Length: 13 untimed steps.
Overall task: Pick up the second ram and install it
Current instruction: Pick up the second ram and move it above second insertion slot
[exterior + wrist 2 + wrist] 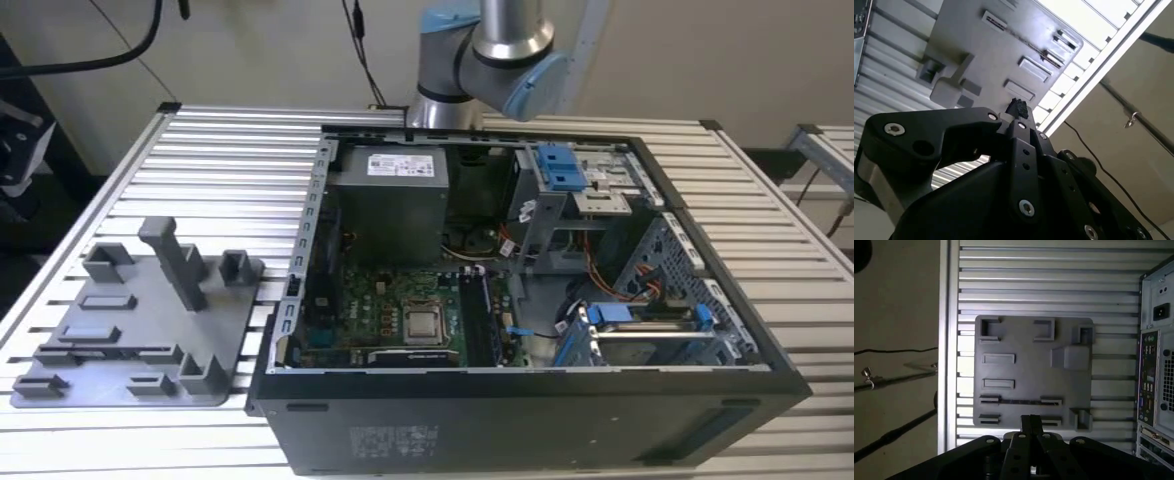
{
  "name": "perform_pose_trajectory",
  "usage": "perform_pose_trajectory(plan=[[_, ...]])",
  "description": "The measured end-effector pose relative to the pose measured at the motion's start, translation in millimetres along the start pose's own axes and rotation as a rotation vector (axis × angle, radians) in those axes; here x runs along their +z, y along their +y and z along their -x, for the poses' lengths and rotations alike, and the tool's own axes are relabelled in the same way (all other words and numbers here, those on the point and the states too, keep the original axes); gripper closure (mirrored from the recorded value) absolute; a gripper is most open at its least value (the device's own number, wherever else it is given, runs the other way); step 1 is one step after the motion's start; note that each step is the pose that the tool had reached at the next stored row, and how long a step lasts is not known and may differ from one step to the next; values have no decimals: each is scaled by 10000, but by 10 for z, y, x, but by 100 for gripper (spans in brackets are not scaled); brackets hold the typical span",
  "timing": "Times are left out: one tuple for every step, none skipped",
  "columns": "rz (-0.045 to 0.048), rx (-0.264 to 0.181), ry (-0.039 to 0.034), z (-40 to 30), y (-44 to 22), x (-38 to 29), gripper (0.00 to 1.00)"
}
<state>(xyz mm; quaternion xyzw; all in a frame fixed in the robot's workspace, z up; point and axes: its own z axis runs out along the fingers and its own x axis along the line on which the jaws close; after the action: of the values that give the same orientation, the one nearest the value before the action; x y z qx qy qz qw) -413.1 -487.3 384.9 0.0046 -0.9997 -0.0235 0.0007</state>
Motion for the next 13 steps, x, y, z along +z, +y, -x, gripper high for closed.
perform_pose_trajectory(plan=[[-17,-46,3,1,0,0,89],[-28,-103,7,0,-1,-1,89],[-38,-151,8,0,0,0,89],[-51,-218,12,-1,1,0,89],[-65,-304,16,0,1,0,89],[-75,-400,21,-1,1,0,89],[-86,-509,26,-1,1,0,89],[-96,-630,32,-1,1,0,89],[-108,-741,37,-1,2,0,89],[-121,-847,42,-1,2,0,89],[-130,-947,47,-1,1,0,89],[-139,-1048,52,-1,1,0,89],[-145,-1148,56,-1,1,0,89]])
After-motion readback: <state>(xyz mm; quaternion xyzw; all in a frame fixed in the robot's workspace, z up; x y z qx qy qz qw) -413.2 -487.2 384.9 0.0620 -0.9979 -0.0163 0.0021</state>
